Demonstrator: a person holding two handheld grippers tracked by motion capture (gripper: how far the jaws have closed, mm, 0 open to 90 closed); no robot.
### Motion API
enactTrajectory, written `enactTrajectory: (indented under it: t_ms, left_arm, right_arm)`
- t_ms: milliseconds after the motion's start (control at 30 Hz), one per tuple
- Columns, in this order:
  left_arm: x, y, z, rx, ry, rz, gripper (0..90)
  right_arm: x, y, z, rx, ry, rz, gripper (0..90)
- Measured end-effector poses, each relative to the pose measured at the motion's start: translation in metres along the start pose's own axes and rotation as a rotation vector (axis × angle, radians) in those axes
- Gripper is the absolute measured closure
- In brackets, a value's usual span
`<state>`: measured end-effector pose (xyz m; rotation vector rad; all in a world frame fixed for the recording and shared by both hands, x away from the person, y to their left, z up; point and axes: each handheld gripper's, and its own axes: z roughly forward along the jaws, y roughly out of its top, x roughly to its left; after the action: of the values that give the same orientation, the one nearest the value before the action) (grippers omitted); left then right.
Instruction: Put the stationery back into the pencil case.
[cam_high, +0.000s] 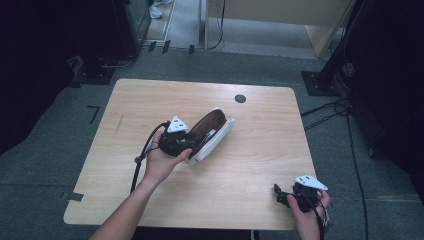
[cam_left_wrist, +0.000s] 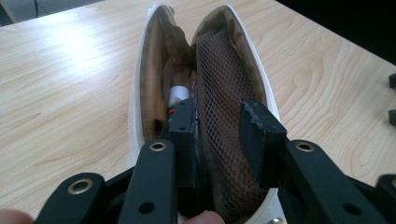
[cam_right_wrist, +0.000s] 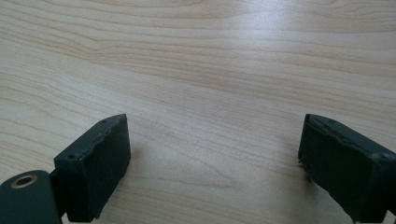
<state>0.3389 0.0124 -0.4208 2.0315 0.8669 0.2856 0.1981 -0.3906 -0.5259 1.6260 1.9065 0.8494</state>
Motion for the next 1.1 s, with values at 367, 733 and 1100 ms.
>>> enactTrajectory:
  t_ms: [367, 733, 1100]
  left_arm:
    - [0.004, -0.004, -0.018, -0.057, -0.053, -0.031, 71.2]
    - [0.016, -0.019, -0.060, -0.141, -0.073, -0.056, 26.1]
    - [0.029, -0.051, -0.100, -0.182, 0.035, -0.079, 0.0]
  right_arm:
    - [0.000, 0.000, 0.000, -0.001, 0.000, -0.002, 8.6]
    - [0.000, 0.000, 0.000, -0.001, 0.000, -0.002, 8.6]
    - [0.000, 0.000, 0.000, 0.002, -0.005, 0.004, 7.5]
